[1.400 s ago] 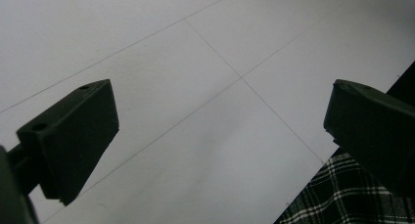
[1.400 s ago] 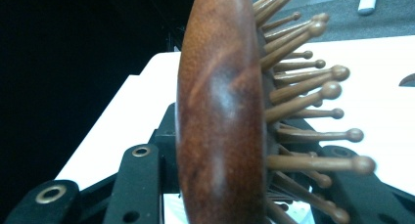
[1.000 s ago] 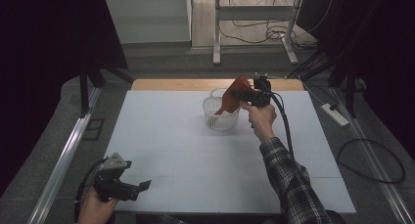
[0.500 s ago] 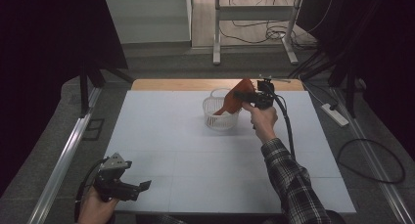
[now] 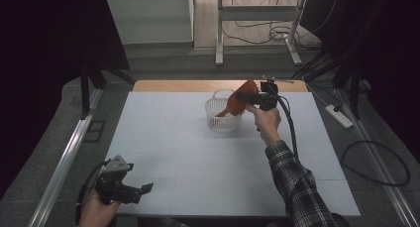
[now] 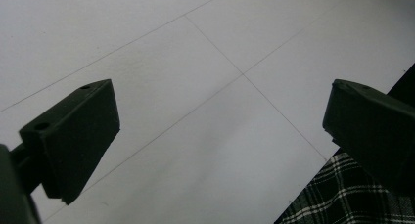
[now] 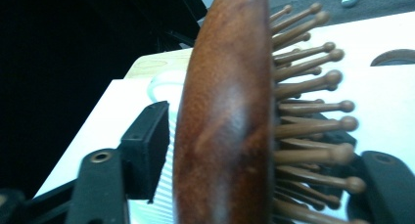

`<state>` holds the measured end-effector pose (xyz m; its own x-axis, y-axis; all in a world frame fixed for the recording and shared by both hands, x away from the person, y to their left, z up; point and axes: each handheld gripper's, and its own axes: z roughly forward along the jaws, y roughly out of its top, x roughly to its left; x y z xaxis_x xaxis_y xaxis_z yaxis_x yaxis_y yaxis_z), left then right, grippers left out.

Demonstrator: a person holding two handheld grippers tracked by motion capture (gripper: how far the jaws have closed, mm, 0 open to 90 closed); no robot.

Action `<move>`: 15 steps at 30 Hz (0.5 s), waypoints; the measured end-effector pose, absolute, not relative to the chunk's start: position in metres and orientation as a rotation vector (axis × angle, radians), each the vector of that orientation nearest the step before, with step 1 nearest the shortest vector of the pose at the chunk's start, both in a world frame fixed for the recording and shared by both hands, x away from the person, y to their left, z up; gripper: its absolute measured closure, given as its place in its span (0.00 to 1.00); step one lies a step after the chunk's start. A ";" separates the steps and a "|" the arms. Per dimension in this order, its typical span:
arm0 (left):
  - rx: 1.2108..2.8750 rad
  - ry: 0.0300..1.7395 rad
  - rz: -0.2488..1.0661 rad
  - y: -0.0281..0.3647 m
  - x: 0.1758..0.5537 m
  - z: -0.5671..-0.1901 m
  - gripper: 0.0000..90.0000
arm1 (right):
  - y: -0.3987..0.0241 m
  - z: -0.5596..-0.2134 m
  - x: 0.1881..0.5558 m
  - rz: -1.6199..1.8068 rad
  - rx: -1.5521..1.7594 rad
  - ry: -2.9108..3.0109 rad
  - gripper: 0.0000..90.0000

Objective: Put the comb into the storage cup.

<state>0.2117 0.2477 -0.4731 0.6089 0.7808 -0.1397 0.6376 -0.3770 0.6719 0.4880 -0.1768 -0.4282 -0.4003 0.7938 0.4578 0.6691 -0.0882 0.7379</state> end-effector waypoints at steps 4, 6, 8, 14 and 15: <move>2.129 1.112 0.263 0.248 0.212 -0.473 0.01 | -0.175 -0.430 0.488 1.466 1.637 2.047 0.27; 2.129 1.113 0.261 0.248 0.212 -0.473 0.01 | -0.175 -0.431 0.489 1.453 1.635 2.056 0.22; 2.129 1.113 0.261 0.248 0.212 -0.473 0.01 | -0.175 -0.431 0.489 1.443 1.635 2.063 0.18; 2.129 1.112 0.264 0.248 0.212 -0.473 0.01 | -0.176 -0.429 0.489 1.453 1.601 2.084 0.11; 2.129 1.112 0.265 0.248 0.211 -0.473 0.01 | -0.176 -0.428 0.488 1.448 1.589 2.090 0.11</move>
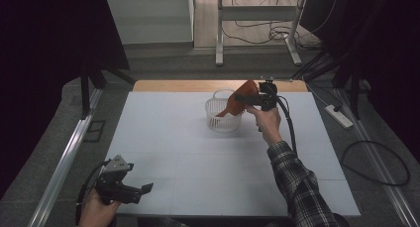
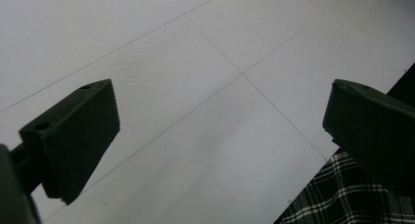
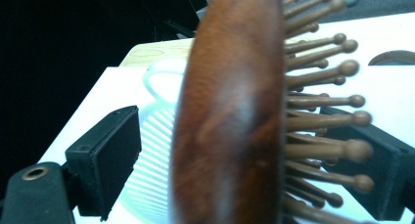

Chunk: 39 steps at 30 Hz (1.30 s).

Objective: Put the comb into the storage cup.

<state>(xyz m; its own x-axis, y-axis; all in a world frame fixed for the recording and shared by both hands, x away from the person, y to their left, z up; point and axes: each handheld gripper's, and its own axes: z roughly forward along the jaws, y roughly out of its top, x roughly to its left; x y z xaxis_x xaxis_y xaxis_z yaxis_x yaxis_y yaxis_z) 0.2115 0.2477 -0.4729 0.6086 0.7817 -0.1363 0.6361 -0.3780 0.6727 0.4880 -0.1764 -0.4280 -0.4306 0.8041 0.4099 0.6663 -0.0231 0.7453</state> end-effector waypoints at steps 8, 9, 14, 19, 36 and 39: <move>2.115 1.114 0.265 0.249 0.211 -0.472 0.00 | -0.175 -0.421 0.481 1.373 1.482 2.137 0.09; 2.115 1.114 0.265 0.249 0.211 -0.472 0.00 | -0.175 -0.420 0.481 1.370 1.478 2.140 0.08; 2.113 1.115 0.264 0.249 0.211 -0.472 0.00 | -0.176 -0.418 0.479 1.361 1.456 2.158 0.05; 2.106 1.116 0.267 0.250 0.211 -0.472 0.00 | -0.177 -0.415 0.477 1.346 1.422 2.174 0.03; 2.070 1.124 0.310 0.253 0.209 -0.471 0.00 | -0.177 -0.407 0.466 1.234 1.297 2.239 0.00; 2.068 1.126 0.311 0.253 0.208 -0.471 0.00 | -0.177 -0.406 0.464 1.217 1.282 2.244 0.00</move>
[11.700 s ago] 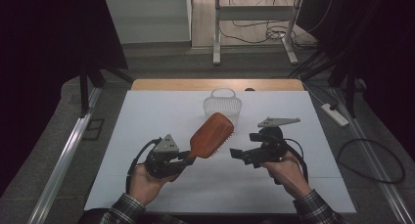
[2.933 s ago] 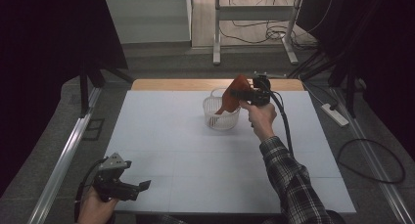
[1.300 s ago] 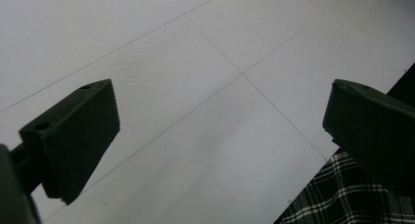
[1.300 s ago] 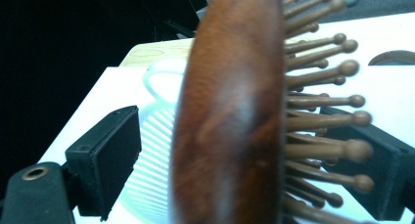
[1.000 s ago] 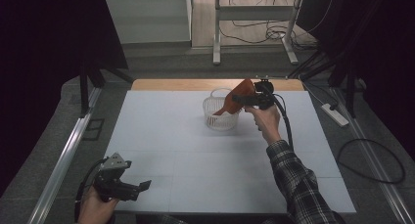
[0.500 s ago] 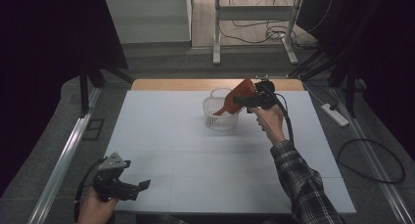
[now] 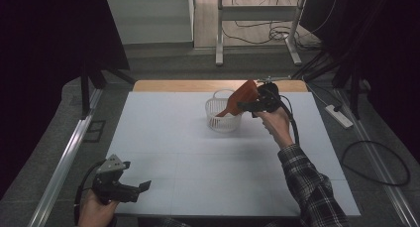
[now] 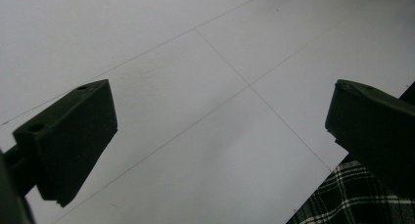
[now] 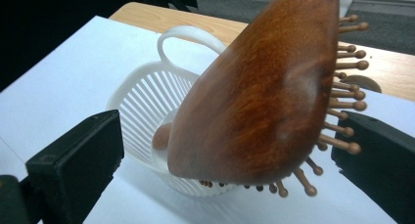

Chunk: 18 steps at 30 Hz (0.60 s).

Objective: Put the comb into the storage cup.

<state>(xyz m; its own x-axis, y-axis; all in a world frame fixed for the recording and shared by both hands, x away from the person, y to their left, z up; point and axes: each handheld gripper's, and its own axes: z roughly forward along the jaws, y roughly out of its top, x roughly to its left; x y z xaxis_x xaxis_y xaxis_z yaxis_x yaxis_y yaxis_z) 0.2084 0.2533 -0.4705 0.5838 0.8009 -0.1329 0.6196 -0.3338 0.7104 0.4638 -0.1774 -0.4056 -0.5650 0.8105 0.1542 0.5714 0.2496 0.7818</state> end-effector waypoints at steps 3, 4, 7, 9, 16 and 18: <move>2.076 1.124 0.312 0.253 0.209 -0.471 0.00 | -0.178 -0.405 0.462 1.205 1.265 2.252 0.00; 2.077 1.124 0.312 0.253 0.209 -0.471 0.00 | -0.178 -0.404 0.461 1.203 1.260 2.254 0.00; 2.077 1.125 0.310 0.253 0.209 -0.471 0.00 | -0.179 -0.404 0.458 1.193 1.246 2.261 0.00; 2.077 1.127 0.309 0.253 0.209 -0.471 0.00 | -0.180 -0.404 0.456 1.188 1.235 2.266 0.00; 2.079 1.127 0.306 0.252 0.209 -0.471 0.00 | -0.186 -0.403 0.445 1.185 1.208 2.268 0.00; 2.080 1.127 0.305 0.252 0.209 -0.471 0.00 | -0.187 -0.403 0.442 1.174 1.194 2.273 0.00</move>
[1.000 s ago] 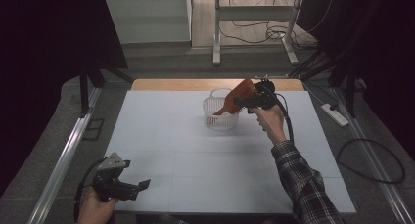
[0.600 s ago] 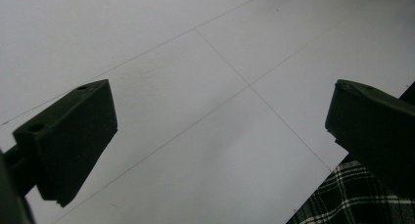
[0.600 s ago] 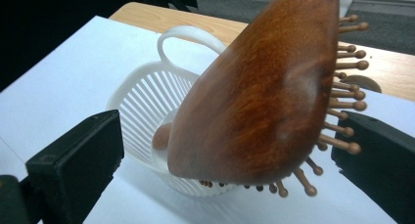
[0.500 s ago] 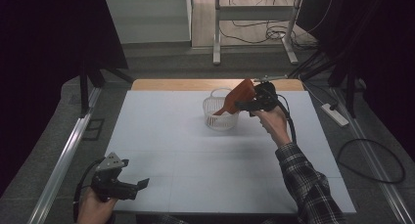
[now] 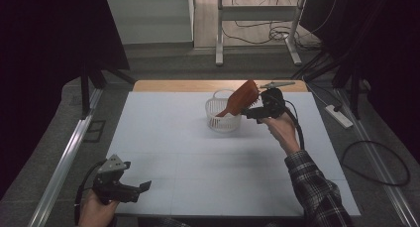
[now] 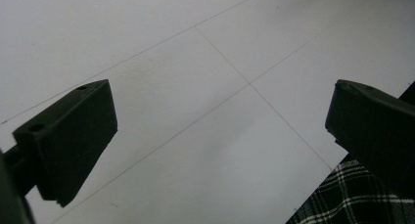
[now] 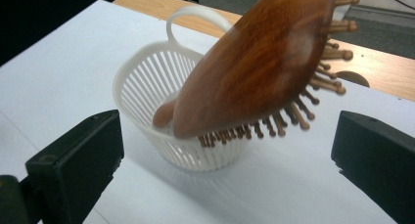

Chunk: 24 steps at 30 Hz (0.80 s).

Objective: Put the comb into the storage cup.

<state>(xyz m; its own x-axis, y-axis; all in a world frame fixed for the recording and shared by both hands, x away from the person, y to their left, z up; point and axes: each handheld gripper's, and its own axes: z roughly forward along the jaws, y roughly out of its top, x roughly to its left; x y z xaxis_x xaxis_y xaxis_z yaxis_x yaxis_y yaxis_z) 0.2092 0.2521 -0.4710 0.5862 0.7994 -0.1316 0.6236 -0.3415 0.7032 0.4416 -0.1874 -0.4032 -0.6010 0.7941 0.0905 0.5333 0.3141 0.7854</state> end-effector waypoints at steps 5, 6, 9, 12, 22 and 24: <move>2.083 1.127 0.304 0.252 0.209 -0.471 0.00 | -0.191 -0.403 0.434 1.154 1.163 2.273 0.00; 2.085 1.126 0.304 0.252 0.210 -0.471 0.00 | -0.191 -0.403 0.433 1.156 1.159 2.271 0.00; 2.089 1.127 0.304 0.251 0.210 -0.471 0.00 | -0.194 -0.403 0.429 1.167 1.157 2.276 0.00; 2.090 1.128 0.305 0.251 0.210 -0.471 0.00 | -0.195 -0.405 0.425 1.166 1.152 2.286 0.00; 2.090 1.125 0.302 0.251 0.210 -0.471 0.00 | -0.198 -0.414 0.413 1.136 1.147 2.322 0.00; 2.090 1.124 0.301 0.251 0.210 -0.471 0.00 | -0.198 -0.415 0.412 1.134 1.143 2.323 0.00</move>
<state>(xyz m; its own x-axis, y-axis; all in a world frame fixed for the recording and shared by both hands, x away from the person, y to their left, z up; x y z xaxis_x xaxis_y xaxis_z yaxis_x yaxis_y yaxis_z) 0.2097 0.2513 -0.4713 0.5899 0.7970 -0.1297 0.6253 -0.3493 0.6978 0.4115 -0.1977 -0.4146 -0.6316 0.7728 0.0617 0.5242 0.3671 0.7684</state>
